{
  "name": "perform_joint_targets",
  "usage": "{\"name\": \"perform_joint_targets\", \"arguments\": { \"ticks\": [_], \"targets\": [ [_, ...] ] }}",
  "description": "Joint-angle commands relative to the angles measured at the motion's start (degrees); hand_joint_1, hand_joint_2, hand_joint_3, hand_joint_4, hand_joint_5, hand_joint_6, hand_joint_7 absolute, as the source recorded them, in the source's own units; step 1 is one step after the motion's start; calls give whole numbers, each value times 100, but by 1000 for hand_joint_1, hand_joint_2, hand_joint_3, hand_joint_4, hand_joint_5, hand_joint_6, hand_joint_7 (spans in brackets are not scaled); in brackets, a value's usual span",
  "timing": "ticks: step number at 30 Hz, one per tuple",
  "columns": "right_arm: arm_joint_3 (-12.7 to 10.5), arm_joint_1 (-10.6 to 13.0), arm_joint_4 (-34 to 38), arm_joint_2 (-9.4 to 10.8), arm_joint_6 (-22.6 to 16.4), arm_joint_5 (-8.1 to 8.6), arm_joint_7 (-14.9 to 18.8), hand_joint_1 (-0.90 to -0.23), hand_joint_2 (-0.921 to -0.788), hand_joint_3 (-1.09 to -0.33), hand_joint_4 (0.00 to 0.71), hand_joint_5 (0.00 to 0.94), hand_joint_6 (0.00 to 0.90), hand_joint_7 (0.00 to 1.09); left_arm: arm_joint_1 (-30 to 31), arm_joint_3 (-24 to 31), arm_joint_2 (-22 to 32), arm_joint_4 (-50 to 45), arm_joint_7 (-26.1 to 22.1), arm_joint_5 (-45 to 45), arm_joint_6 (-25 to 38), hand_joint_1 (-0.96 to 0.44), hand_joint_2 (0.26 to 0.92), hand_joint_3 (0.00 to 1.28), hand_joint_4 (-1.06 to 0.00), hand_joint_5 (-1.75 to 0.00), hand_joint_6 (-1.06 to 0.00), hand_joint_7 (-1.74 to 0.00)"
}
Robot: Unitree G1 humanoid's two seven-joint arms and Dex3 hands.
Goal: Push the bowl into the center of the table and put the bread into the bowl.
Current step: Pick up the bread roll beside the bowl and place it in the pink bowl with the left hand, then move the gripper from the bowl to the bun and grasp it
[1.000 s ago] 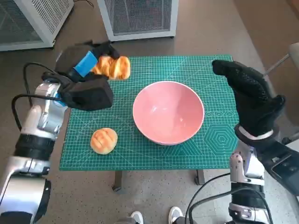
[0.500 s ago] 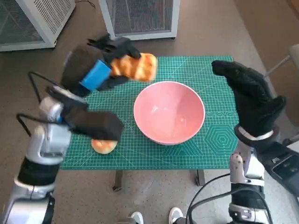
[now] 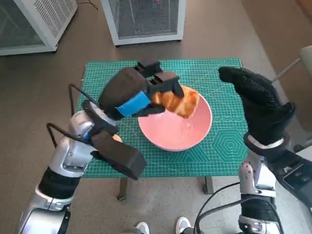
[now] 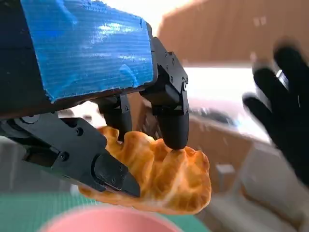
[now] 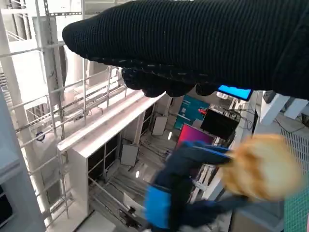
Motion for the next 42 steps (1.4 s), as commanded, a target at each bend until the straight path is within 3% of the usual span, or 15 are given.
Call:
{"name": "perform_joint_targets", "arguments": {
  "ticks": [1,13,17,18,19,21,22,24,30,42],
  "targets": [
    [3,166,-66,-8,98,58,23,-495,-921,-515,333,0,13,564,-53,-140,-168,264,-5,104,-110,0,920,91,-665,-1221,-601,-1163],
    [2,239,-207,-10,140,-7,-38,-490,-921,-519,330,0,6,576,-79,-342,-374,838,13,347,-159,0,920,91,-647,-1128,-616,-1256],
    [-2,246,-229,-8,147,-22,-59,-489,-921,-520,330,0,5,581,-1,-352,-355,767,-234,358,56,0,921,195,-485,-1281,-540,-1344],
    [-2,247,-232,-5,148,-27,-65,-488,-921,-521,330,0,5,583,25,-350,-344,726,-308,357,123,-30,884,191,-402,-1025,-442,-1119],
    [-3,247,-230,-3,144,-34,-74,-488,-921,-521,330,0,4,584,58,-353,-322,661,-424,365,234,-50,875,161,-395,-775,-415,-907],
    [-2,250,-229,4,135,-47,-91,-487,-921,-521,329,0,3,586,106,-351,-270,535,-629,377,412,-110,871,105,-344,-453,-341,-650],
    [0,252,-229,7,132,-52,-98,-487,-921,-522,329,0,2,588,124,-348,-247,474,-720,383,487,-163,870,78,-296,-302,-292,-532],
    [8,255,-230,15,127,-63,-110,-487,-921,-522,330,0,1,590,157,-332,-182,312,-914,399,630,-238,869,53,-241,-162,-245,-423],
    [23,248,-196,48,85,-100,-127,-487,-921,-522,330,0,-1,594,289,-231,9,-228,-1197,475,895,-431,883,27,-159,-19,-180,-287],
    [86,281,-217,110,23,-124,-142,-489,-921,-526,325,0,-1,596,1051,610,503,-1870,-1848,-83,1549,-488,893,4,-122,-1,-177,-193]
  ]
}}
